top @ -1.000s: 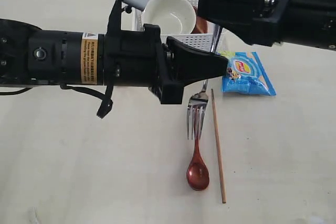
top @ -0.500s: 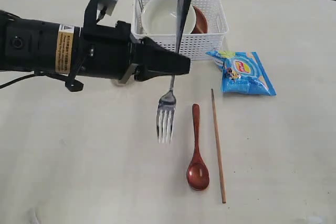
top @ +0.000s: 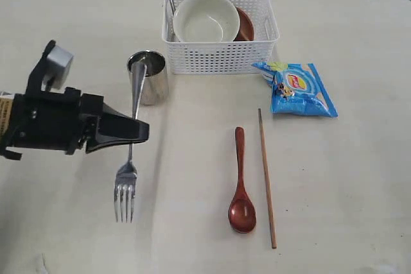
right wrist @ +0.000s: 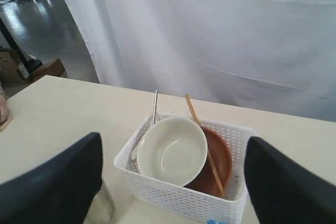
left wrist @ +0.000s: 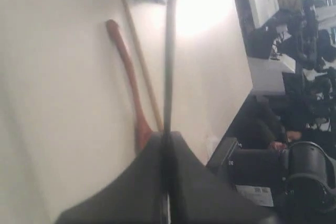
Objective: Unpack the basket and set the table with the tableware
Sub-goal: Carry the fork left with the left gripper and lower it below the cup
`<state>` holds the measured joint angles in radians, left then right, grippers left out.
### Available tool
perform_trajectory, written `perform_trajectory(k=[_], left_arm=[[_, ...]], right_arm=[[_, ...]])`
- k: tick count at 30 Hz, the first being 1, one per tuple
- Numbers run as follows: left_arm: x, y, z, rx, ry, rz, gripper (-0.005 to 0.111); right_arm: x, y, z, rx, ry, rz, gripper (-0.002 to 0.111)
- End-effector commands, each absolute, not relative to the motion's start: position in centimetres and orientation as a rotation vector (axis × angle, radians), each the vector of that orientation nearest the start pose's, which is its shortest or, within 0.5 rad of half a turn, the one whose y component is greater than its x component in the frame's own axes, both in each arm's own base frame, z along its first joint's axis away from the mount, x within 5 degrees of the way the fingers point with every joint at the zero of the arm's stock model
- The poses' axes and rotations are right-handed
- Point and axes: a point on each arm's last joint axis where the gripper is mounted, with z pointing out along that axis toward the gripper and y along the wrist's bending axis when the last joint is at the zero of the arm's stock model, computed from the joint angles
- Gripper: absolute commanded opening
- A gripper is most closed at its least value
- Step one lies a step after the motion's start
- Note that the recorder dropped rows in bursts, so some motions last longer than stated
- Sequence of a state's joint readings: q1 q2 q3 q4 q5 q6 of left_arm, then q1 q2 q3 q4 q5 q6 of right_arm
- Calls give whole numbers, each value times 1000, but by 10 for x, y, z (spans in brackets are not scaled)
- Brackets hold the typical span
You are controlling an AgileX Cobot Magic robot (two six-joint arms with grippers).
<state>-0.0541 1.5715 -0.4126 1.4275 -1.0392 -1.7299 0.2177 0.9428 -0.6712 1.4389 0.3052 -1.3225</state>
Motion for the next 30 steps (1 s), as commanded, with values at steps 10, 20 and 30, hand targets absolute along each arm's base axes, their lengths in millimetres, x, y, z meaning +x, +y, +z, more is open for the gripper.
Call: perform_trajectory(k=[10, 20, 30], left_arm=[[203, -74, 146, -164, 2424, -1333, 0], [195, -78, 148, -65, 2443, -1427, 0], [217, -87, 122, 26, 2404, -1717, 0]], right_arm=[[188, 69, 331, -302, 1788, 522, 71], [188, 69, 331, -287, 1792, 534, 71], [187, 69, 329, -288, 1798, 543, 71]])
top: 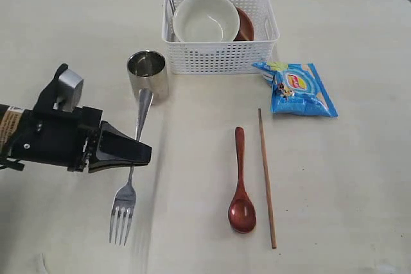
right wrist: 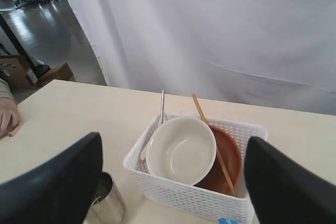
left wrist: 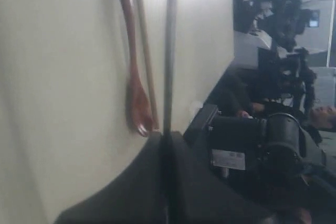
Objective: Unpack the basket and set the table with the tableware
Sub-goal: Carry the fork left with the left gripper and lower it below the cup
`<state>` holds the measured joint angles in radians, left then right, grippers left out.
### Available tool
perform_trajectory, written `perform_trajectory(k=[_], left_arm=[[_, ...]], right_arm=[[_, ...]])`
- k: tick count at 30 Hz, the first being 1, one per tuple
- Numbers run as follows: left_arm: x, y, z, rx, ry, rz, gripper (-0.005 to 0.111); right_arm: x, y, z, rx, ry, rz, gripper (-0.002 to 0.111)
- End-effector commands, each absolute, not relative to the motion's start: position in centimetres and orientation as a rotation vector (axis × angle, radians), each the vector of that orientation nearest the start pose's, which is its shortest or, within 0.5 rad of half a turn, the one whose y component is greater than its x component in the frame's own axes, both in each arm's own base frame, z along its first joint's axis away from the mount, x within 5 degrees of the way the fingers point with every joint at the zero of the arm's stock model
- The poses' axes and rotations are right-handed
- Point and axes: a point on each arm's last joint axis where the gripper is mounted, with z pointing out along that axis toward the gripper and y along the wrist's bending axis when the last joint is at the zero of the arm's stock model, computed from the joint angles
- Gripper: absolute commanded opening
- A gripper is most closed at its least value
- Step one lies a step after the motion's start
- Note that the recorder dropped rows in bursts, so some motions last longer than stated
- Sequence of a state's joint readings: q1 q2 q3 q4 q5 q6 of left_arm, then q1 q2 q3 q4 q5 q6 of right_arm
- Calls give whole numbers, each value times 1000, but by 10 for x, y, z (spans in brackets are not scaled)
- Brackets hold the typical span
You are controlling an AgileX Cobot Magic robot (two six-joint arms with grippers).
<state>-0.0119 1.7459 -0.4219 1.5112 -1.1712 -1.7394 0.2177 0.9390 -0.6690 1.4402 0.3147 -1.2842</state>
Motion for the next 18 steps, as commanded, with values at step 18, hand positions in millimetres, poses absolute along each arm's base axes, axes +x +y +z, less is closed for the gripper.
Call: perform_trajectory(k=[18], left_arm=[[230, -77, 78, -175, 2659, -1432, 0]], right_arm=[[187, 70, 329, -280, 1799, 550, 71]])
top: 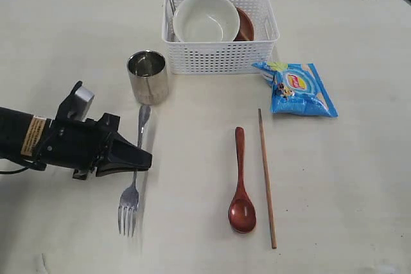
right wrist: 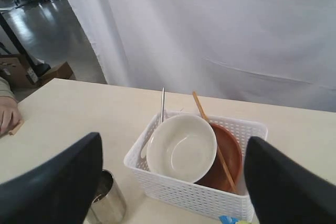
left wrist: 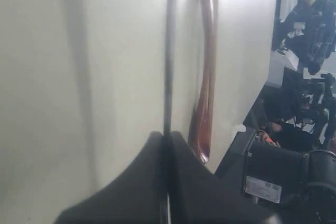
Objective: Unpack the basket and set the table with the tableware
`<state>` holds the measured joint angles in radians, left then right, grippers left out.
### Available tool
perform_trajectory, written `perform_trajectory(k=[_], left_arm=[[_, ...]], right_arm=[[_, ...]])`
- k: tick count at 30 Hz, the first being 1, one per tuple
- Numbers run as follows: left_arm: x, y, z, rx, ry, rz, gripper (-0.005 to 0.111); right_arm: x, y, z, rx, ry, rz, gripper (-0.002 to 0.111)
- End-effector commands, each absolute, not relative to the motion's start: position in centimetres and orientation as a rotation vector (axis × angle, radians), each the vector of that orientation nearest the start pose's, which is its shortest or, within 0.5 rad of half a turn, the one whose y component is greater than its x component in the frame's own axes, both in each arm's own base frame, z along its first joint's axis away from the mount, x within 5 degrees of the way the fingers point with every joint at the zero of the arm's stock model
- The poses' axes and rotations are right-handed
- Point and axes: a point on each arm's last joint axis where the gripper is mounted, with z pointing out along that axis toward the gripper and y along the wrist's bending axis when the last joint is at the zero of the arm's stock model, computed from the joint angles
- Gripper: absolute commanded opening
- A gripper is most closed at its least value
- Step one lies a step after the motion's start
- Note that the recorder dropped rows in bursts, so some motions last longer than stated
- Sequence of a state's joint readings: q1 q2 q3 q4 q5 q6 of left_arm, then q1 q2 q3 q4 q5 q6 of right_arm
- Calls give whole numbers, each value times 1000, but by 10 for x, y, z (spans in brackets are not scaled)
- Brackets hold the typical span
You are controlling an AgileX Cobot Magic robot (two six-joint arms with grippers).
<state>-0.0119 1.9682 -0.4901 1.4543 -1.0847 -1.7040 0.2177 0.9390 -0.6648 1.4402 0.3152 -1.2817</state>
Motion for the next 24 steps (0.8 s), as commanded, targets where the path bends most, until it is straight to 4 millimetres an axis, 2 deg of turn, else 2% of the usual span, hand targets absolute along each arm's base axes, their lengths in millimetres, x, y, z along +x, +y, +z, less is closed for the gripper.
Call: perform_trajectory(k=[1, 11, 13, 16, 24], left_arm=[[232, -75, 76, -214, 2683, -1394, 0], [248, -76, 82, -299, 2655, -1428, 0], [251, -76, 83, -311, 2662, -1433, 4], [250, -76, 83, -373, 2704, -1449, 19], [248, -75, 82, -401, 2747, -1436, 20]], right_arm=[[187, 70, 329, -280, 1799, 550, 71], [187, 70, 329, -282, 1799, 551, 71], [187, 70, 329, -279, 1799, 553, 71], [187, 70, 329, -279, 1799, 553, 71], [187, 70, 330, -279, 1797, 553, 71]])
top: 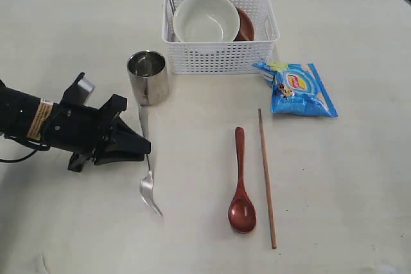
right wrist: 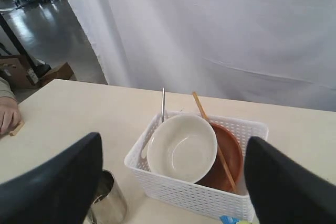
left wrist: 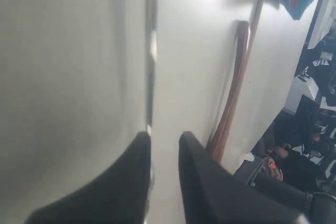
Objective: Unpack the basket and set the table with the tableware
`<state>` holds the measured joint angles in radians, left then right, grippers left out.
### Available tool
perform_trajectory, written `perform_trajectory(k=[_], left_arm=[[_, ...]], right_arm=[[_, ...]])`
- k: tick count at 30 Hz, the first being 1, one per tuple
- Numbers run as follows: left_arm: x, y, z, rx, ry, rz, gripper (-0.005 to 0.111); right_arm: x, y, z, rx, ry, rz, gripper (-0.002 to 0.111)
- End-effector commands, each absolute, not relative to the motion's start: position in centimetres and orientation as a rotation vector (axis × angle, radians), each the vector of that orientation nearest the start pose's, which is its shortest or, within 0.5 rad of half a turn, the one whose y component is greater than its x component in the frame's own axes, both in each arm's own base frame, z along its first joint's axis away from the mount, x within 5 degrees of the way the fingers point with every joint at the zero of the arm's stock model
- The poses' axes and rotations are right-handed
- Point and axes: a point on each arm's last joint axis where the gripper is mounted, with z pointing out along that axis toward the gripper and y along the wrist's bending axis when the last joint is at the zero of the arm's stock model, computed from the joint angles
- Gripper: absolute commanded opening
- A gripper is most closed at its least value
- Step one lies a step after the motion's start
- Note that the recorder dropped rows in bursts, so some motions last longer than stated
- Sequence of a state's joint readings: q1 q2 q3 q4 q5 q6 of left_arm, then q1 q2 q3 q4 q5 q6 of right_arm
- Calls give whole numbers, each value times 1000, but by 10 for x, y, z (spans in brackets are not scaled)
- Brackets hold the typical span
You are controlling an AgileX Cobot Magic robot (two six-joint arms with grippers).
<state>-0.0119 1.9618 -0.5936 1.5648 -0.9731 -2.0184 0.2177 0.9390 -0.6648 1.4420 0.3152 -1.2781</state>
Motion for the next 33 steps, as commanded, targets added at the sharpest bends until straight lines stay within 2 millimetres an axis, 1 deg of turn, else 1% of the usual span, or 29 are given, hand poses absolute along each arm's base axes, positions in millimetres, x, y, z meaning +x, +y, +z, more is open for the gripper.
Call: perform_trajectory(k=[1, 4, 8, 10, 12, 13, 15, 18, 22, 23, 26, 28, 30, 31, 33], left_arm=[[248, -75, 81, -410, 2754, -1429, 20], [248, -71, 77, -399, 2818, -1335, 20], [251, -71, 79, -340, 2842, -1317, 20], [252, -71, 84, -273, 2822, -1309, 20], [252, -72, 98, -176, 2774, -1322, 20], [251, -73, 111, -102, 2723, -1321, 20], [251, -74, 126, -54, 2673, -1318, 20], [252, -73, 151, 9, 2586, -1261, 20], [251, -69, 193, 86, 2439, -1137, 20], [252, -68, 202, 93, 2407, -1098, 20], [256, -60, 230, 83, 2296, -923, 20], [258, -53, 242, 41, 2242, -812, 20], [259, -48, 250, 13, 2205, -737, 20], [261, -46, 251, -3, 2197, -706, 22], [263, -42, 252, -29, 2187, -659, 31]], right_arm=[[186, 70, 330, -275, 1796, 556, 71], [184, 69, 333, -277, 1782, 555, 71], [180, 71, 335, -299, 1773, 579, 71], [182, 74, 330, -335, 1797, 597, 71], [196, 77, 321, -348, 1851, 592, 71], [210, 80, 316, -353, 1896, 587, 71], [227, 85, 313, -369, 1938, 588, 71], [259, 90, 307, -360, 2027, 572, 71], [296, 95, 304, -434, 2133, 491, 71], [304, 97, 307, -454, 2150, 483, 71], [325, 102, 309, -515, 2242, 476, 71], [336, 105, 307, -538, 2295, 487, 71], [344, 107, 306, -572, 2323, 485, 71], [348, 109, 305, -587, 2333, 486, 71], [354, 110, 303, -602, 2344, 487, 71]])
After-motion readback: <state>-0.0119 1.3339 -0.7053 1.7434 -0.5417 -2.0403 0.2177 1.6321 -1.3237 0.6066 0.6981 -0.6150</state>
